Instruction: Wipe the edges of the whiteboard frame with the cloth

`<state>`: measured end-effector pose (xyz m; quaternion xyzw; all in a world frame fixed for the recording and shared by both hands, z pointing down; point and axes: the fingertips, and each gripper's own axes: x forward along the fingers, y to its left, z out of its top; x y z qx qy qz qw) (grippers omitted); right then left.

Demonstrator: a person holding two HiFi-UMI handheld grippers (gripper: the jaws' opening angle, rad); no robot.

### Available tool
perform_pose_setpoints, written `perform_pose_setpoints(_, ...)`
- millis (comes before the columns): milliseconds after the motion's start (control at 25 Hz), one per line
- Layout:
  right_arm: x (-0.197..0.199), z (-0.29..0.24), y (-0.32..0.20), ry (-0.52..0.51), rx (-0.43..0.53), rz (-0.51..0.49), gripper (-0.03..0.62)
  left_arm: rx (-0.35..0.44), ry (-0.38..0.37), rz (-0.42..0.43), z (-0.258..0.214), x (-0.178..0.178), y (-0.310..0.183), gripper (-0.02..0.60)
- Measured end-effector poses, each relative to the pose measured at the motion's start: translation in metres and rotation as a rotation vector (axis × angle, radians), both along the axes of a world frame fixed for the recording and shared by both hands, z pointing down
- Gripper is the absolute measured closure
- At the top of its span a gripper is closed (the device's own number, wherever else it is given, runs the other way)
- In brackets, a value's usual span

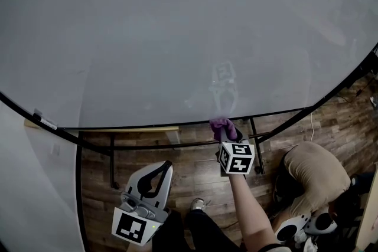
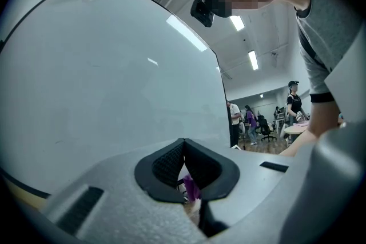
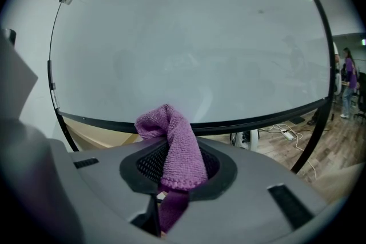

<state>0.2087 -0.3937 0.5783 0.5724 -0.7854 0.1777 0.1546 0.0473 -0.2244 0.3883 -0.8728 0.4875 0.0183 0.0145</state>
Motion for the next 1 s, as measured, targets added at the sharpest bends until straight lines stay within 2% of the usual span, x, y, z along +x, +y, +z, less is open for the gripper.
perform_pose_setpoints(440,-0.006,0.001,0.002,0.010,-0.018,0.039,0.516,-0.001,0.004,0.077,-0.002,-0.008,-0.011,0.565)
perform_pose_setpoints(680,0.000,-0.001,0.002,0.019,-0.031,0.102,0.516,0.016,0.004,0.136,-0.010,-0.017,-0.022,0.565)
perform_pose_setpoints(1000,0.003,-0.003,0.003,0.024,-0.030,0.155,0.516,0.011,0.007,0.157,-0.007,-0.034,-0.027,0.565)
